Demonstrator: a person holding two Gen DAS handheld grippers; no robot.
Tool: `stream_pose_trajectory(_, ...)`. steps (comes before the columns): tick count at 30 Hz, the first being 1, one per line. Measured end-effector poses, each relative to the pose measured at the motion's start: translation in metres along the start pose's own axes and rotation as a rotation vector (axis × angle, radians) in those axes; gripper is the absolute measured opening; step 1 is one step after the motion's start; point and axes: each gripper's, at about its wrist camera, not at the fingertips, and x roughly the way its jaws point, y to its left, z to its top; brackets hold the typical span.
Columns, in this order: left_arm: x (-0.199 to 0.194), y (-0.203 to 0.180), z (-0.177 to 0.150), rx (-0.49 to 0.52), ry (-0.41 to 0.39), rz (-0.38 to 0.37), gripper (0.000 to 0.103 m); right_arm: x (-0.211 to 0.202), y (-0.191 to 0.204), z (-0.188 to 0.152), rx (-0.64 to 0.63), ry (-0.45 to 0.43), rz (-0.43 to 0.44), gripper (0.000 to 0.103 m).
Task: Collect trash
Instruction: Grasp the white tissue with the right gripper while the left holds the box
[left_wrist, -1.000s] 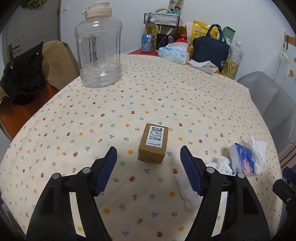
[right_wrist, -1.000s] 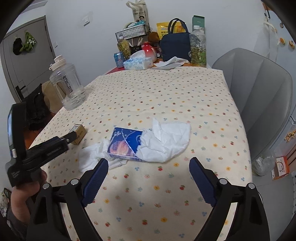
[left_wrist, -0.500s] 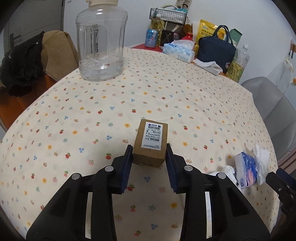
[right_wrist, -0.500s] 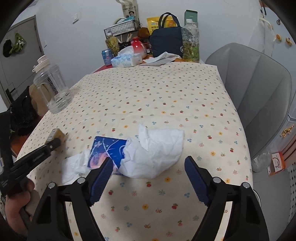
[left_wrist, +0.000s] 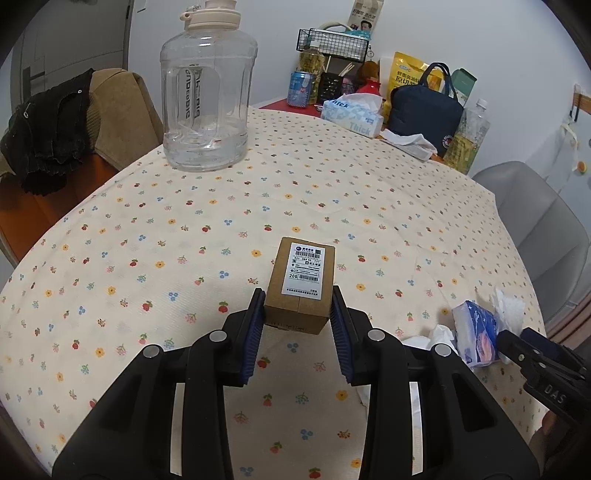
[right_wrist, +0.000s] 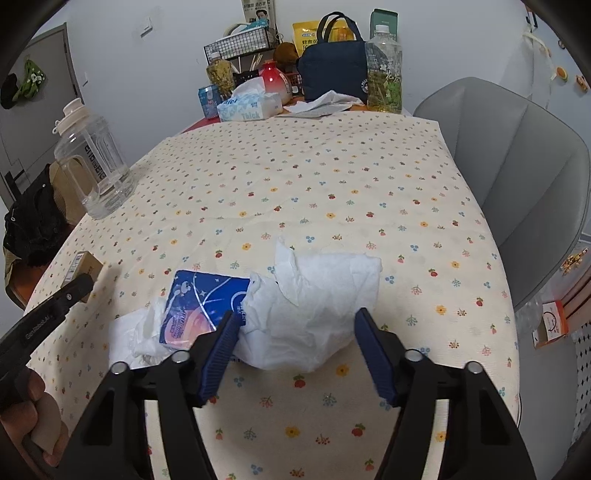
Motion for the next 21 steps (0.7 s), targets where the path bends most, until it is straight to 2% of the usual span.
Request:
stream_pose_trajectory(1,-0.001,-0.001,-0.001,0.002,0.001,0.000,0.035,0.001,0.000,-0.001,-0.002,0.009,0.005,0.046)
stream_pose_trajectory(2,-0.001,-0.002,-0.001,0.004,0.001,-0.002,0.035,0.002,0.001,-0.001,-0.004,0.014,0.010,0.041)
stream_pose_trajectory(4,-0.003,-0.003,-0.002,0.004,-0.002,-0.004,0.035,-0.003,0.002,-0.003,-0.012,0.013,0.026,0.018)
stream_pose_trajectory(5,-0.005,-0.004,-0.002,0.003,-0.006,-0.007,0.035,-0.005,0.002,-0.004,-0.014,0.012,0.035,0.016)
stream_pose_trajectory(10,-0.017,-0.011,-0.003,0.006,-0.027,-0.035,0.035,-0.027,-0.001,-0.012,-0.040,-0.020,0.084,0.012)
stream_pose_trajectory(21,-0.034,-0.041,-0.004,0.049,-0.054,-0.099,0.035,-0.068,-0.010,-0.023,-0.070,-0.069,0.066,0.010)
